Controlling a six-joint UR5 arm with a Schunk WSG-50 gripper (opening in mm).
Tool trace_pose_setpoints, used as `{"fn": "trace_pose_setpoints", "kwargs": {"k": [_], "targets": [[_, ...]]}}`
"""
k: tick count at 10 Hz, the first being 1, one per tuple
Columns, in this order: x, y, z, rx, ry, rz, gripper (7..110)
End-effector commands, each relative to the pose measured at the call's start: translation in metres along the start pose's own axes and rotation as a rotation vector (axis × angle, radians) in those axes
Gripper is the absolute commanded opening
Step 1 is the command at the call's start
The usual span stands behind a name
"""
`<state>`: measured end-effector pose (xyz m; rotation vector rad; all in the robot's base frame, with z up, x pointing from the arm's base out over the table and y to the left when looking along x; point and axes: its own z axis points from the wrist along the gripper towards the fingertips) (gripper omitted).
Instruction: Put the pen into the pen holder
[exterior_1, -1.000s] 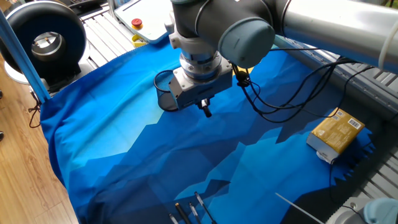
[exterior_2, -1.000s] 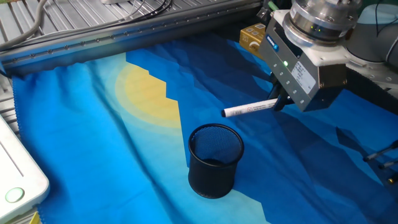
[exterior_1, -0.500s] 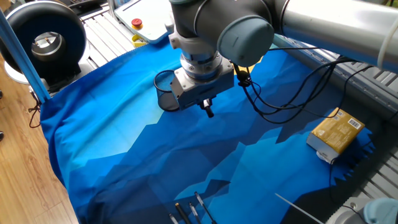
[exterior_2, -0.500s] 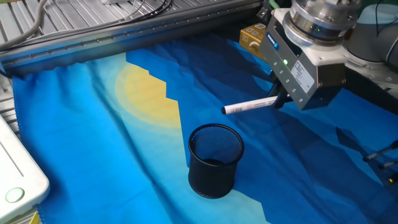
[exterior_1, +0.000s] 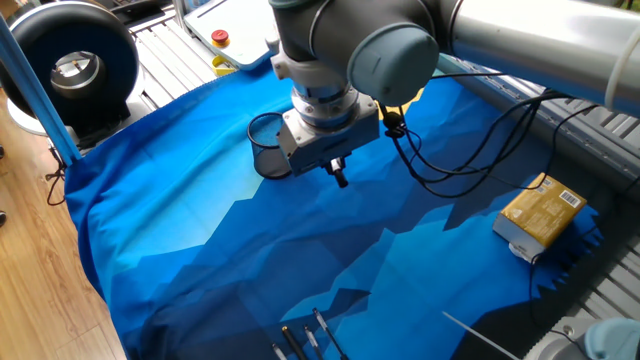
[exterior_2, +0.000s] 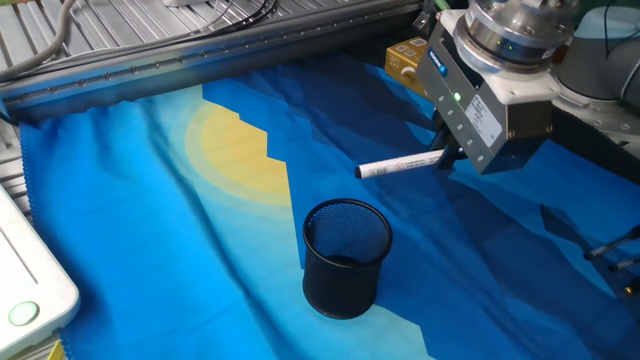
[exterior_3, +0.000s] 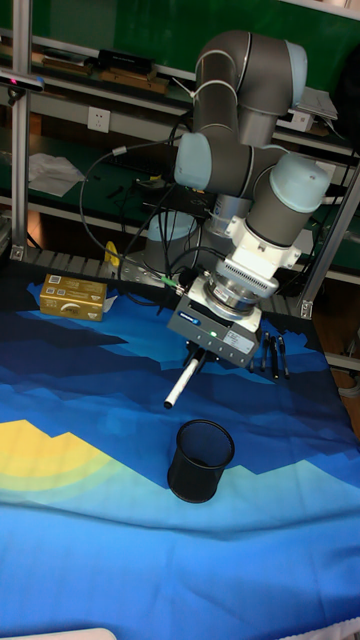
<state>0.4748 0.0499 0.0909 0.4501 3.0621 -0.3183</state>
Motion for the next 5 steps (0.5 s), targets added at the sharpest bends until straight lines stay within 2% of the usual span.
{"fn": "trace_pose_setpoints", "kwargs": {"k": [1, 3, 5], "targets": [[-0.001, 0.000, -0.001, -0.003, -0.001, 0.011, 7], [0.001, -0.005, -0.003, 0.015, 0.009, 0.008, 7], [0.006, -0.010, -0.020, 0.021, 0.032, 0.001, 7]]}}
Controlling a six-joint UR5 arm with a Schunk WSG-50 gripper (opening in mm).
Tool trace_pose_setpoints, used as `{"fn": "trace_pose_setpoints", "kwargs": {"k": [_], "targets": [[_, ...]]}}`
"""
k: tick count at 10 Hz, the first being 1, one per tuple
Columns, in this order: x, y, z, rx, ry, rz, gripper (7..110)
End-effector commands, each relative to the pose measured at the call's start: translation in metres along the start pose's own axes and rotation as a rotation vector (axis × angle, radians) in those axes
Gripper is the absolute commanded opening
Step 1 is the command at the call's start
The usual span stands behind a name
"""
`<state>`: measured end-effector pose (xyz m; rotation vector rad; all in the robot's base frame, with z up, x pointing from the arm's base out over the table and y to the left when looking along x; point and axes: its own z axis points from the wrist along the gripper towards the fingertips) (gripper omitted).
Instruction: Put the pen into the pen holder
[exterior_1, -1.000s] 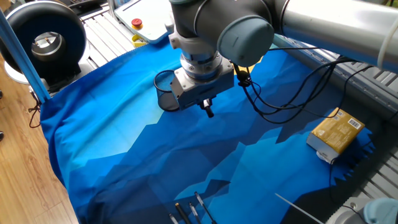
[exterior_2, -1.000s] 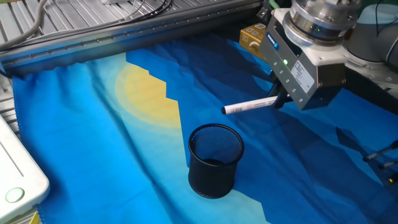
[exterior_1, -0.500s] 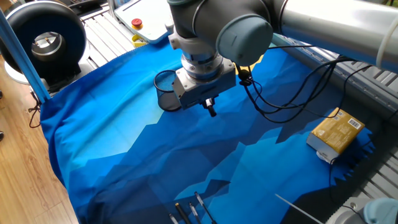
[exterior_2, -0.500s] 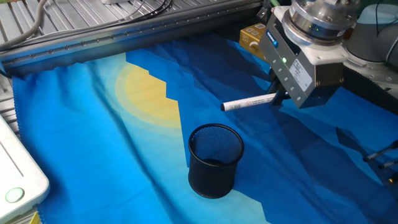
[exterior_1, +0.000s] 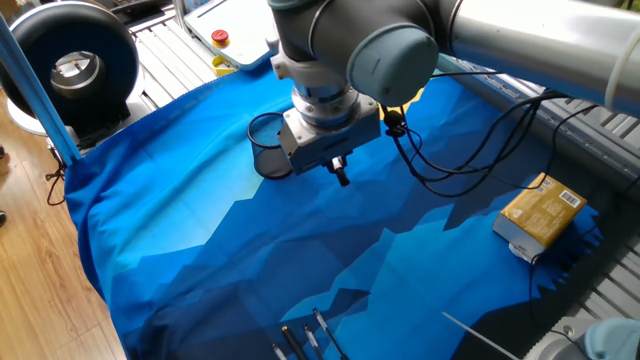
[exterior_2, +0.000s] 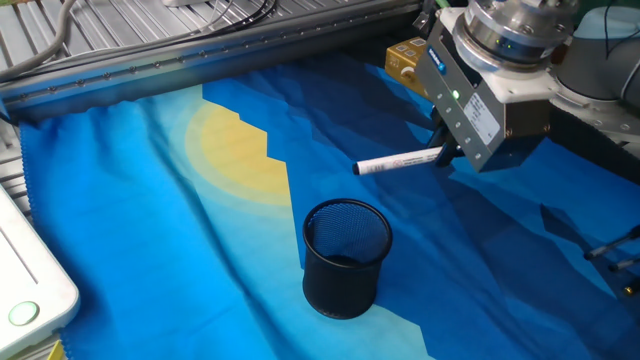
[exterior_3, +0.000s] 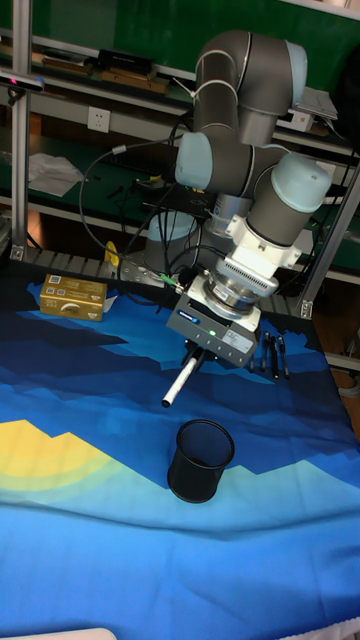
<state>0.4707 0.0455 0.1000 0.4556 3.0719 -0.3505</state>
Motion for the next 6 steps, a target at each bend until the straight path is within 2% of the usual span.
{"fn": "trace_pose_setpoints", "kwargs": {"k": [1, 3, 6], "targets": [[0.008, -0.004, -0.023, -0.003, 0.031, -0.003, 7], [0.014, 0.002, -0.047, -0.029, 0.055, -0.009, 7], [0.019, 0.025, -0.091, -0.073, 0.097, -0.006, 7]]}}
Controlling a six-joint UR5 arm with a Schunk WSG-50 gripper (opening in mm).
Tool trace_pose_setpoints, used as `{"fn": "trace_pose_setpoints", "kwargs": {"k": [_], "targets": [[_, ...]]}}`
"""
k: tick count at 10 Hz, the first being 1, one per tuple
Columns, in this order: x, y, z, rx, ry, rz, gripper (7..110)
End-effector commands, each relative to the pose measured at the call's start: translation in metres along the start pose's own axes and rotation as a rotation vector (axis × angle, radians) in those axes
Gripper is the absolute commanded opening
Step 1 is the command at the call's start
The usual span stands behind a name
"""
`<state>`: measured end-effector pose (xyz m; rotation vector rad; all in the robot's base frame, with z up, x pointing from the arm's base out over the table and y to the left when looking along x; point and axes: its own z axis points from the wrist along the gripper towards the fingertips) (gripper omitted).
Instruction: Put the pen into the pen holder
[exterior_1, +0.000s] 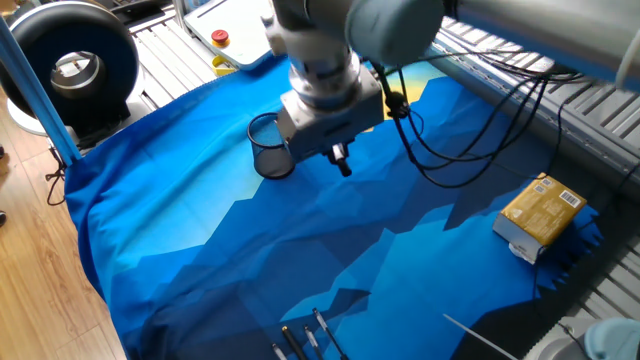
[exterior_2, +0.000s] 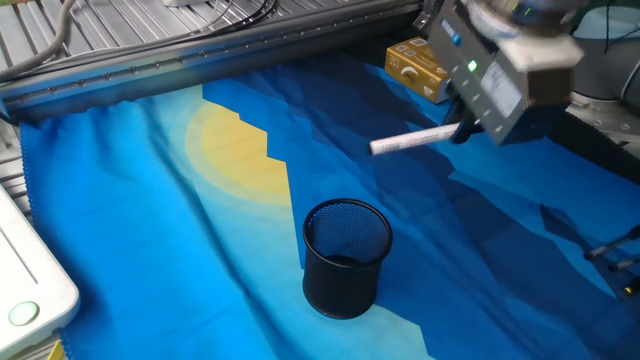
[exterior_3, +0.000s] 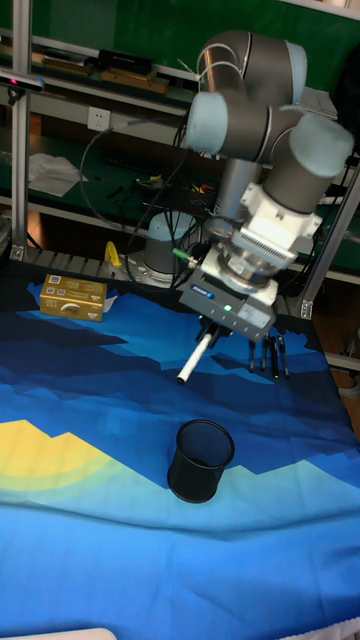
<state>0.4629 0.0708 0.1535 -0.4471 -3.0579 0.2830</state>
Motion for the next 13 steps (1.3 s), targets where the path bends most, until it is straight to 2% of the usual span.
{"fn": "trace_pose_setpoints", "kwargs": {"k": [1, 2, 4, 6, 8, 10, 13], "targets": [[0.008, 0.026, -0.043, -0.059, 0.054, 0.004, 7], [0.005, 0.034, -0.055, -0.087, 0.080, 0.002, 7], [-0.006, 0.037, -0.065, -0.089, 0.103, -0.015, 7], [-0.020, 0.042, -0.067, -0.089, 0.111, -0.025, 7], [-0.027, 0.050, -0.059, -0.094, 0.110, -0.031, 7], [-0.023, 0.071, -0.047, -0.147, 0.148, -0.041, 7], [-0.017, 0.081, -0.031, -0.167, 0.191, -0.059, 7]]}}
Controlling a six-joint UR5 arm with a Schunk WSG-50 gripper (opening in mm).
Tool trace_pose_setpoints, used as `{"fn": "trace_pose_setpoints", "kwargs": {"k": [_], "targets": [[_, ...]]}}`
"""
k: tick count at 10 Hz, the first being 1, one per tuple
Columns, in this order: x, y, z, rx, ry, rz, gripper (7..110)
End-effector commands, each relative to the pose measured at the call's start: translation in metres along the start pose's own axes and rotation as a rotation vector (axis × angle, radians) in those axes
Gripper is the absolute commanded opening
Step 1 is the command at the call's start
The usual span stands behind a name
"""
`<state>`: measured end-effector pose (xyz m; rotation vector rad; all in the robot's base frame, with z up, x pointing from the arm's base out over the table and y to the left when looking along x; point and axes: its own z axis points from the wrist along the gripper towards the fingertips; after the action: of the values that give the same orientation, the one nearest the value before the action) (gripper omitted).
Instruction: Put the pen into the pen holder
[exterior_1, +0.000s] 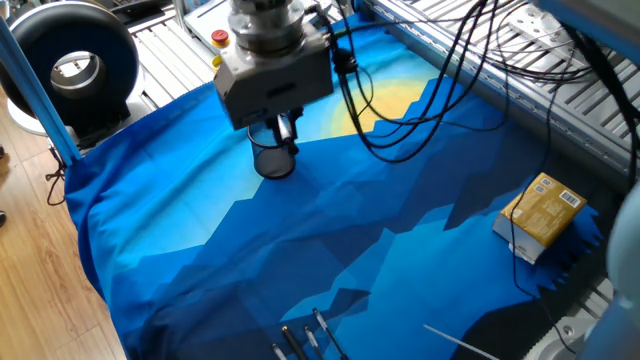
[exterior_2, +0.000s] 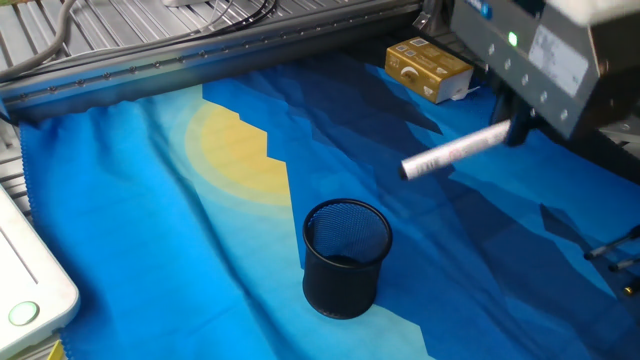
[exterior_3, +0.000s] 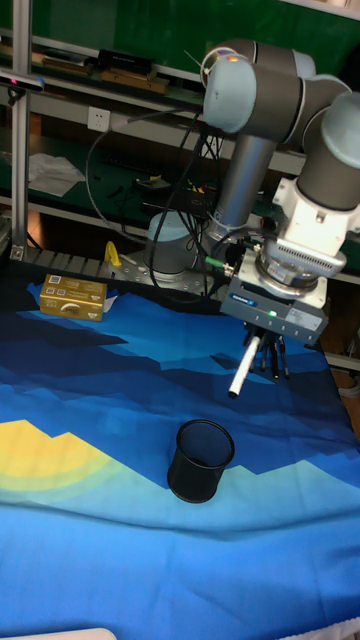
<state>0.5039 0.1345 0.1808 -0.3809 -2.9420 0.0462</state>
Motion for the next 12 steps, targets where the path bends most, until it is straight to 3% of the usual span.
{"fn": "trace_pose_setpoints", "kwargs": {"k": [1, 7, 12], "targets": [[-0.001, 0.010, 0.016, -0.027, 0.034, -0.012, 7], [-0.011, -0.024, 0.044, 0.003, 0.008, -0.024, 7], [-0.008, -0.020, 0.048, -0.009, 0.014, -0.010, 7]]}}
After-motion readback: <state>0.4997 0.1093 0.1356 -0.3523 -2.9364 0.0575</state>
